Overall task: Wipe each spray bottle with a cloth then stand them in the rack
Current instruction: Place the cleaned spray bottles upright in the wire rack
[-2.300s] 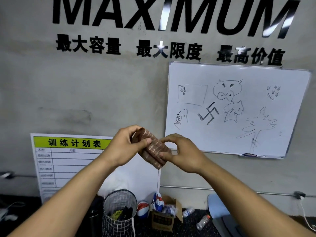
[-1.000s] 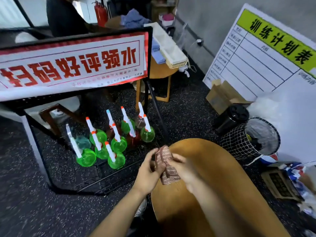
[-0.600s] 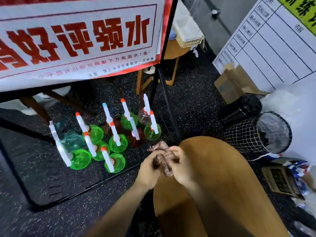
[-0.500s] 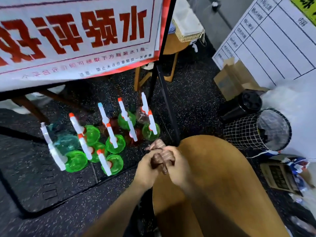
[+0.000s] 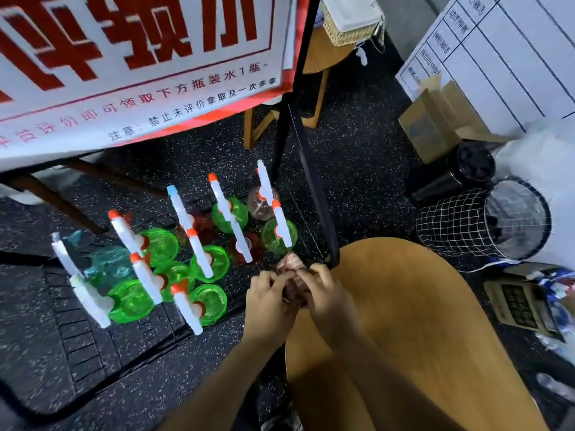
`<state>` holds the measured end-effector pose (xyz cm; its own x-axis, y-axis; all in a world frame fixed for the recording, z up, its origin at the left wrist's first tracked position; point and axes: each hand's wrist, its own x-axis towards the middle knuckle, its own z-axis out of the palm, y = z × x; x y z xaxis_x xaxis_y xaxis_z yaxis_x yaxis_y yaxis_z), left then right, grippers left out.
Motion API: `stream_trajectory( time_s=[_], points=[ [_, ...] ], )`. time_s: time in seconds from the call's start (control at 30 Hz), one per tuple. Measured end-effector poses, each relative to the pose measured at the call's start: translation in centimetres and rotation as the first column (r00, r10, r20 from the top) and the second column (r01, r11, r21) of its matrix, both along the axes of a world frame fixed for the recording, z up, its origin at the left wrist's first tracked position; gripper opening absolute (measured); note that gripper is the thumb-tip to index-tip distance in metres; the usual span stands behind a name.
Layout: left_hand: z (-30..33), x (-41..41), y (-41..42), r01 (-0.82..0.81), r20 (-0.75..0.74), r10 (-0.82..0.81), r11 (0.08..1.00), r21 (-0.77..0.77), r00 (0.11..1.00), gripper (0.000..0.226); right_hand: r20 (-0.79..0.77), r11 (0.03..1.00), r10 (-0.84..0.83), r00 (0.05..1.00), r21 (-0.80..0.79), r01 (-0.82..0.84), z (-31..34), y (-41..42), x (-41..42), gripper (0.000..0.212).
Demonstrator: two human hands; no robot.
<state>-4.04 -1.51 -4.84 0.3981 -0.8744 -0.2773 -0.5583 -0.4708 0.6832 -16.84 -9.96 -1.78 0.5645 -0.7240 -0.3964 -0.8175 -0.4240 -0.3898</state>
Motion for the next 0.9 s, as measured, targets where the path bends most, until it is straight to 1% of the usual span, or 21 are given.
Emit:
stream_trajectory(
  time_s=[0.07, 0.13, 0.17, 0.23, 0.33, 0.4, 0.5, 0.53, 0.6, 0.67, 0.7, 0.77, 0.83, 0.9],
  points=[
    [-0.2, -0.2, -0.2, -0.006, 0.06, 0.006, 1.0, 0.004, 0.998, 0.052, -0.035, 0.987, 0.061, 0.998, -0.148, -0.066, -0.6, -0.1, -0.3, 0.037],
    [-0.4, -0.3, -0.4, 0.023, 0.134, -0.023, 1.0, -0.001, 0.991, 0.05, -0.068, 0.935, 0.172, 0.983, -0.301, -0.185, -1.3, 0.0, -0.6, 0.04],
    [-0.5, -0.3, -0.5, 0.046, 0.166, -0.043, 0.999, -0.018, 0.985, 0.051, -0.061, 0.902, 0.23, 0.971, -0.362, -0.236, -1.5, 0.0, -0.7, 0.041],
    [-1.0, -0.4, -0.7, 0.08, 0.164, -0.074, 0.996, -0.031, 0.984, 0.054, -0.039, 0.856, 0.31, 0.95, -0.424, -0.297, -1.5, -0.1, -0.8, 0.044],
    [-1.5, -0.3, -1.0, 0.117, 0.094, -0.117, 0.993, 0.005, 0.989, 0.059, -0.059, 0.85, 0.335, 0.94, -0.413, -0.328, -1.9, -0.6, -0.6, 0.048],
    [-1.7, -0.4, -1.2, 0.144, 0.065, -0.144, 0.99, 0.011, 0.987, 0.057, -0.077, 0.878, 0.293, 0.953, -0.373, -0.3, -2.4, -0.8, -0.3, 0.048],
    [-2.1, -0.7, -1.2, 0.142, 0.051, -0.142, 0.99, 0.008, 0.989, 0.053, -0.111, 0.92, 0.221, 0.969, -0.304, -0.245, -2.9, -1.0, 0.2, 0.047],
    [-2.1, -0.8, -1.2, 0.124, 0.045, -0.125, 0.992, 0.017, 0.991, 0.048, -0.11, 0.935, 0.201, 0.973, -0.275, -0.225, -3.1, -1.0, 0.4, 0.045],
    [-2.1, -0.9, -1.4, 0.077, 0.031, -0.078, 0.996, 0.04, 0.996, 0.029, -0.097, 0.952, 0.172, 0.98, -0.239, -0.19, -3.3, -1.0, 0.6, 0.042],
    [-1.9, -0.8, -1.6, 0.053, 0.018, -0.054, 0.996, 0.068, 0.998, 0.013, -0.089, 0.957, 0.149, 0.985, -0.237, -0.166, -3.0, -1.2, 0.6, 0.042],
    [-1.8, -0.7, -1.7, 0.049, 0.011, -0.05, 0.996, 0.075, 0.999, 0.009, -0.082, 0.955, 0.144, 0.986, -0.25, -0.161, -2.7, -1.3, 0.7, 0.043],
    [-1.5, -0.7, -1.8, 0.056, -0.006, -0.056, 0.994, 0.091, 0.998, 0.008, -0.073, 0.955, 0.133, 0.988, -0.256, -0.147, -2.5, -1.2, 0.8, 0.044],
    [-1.3, -0.7, -2.0, 0.056, -0.022, -0.054, 0.992, 0.11, 0.998, 0.011, -0.087, 0.965, 0.131, 0.988, -0.216, -0.147, -2.6, -1.2, 0.9, 0.044],
    [-1.3, -0.8, -1.7, 0.066, -0.015, -0.065, 0.994, 0.091, 0.998, 0.022, -0.125, 0.969, 0.142, 0.982, -0.185, -0.163, -2.6, -0.6, 0.7, 0.042]
  ],
)
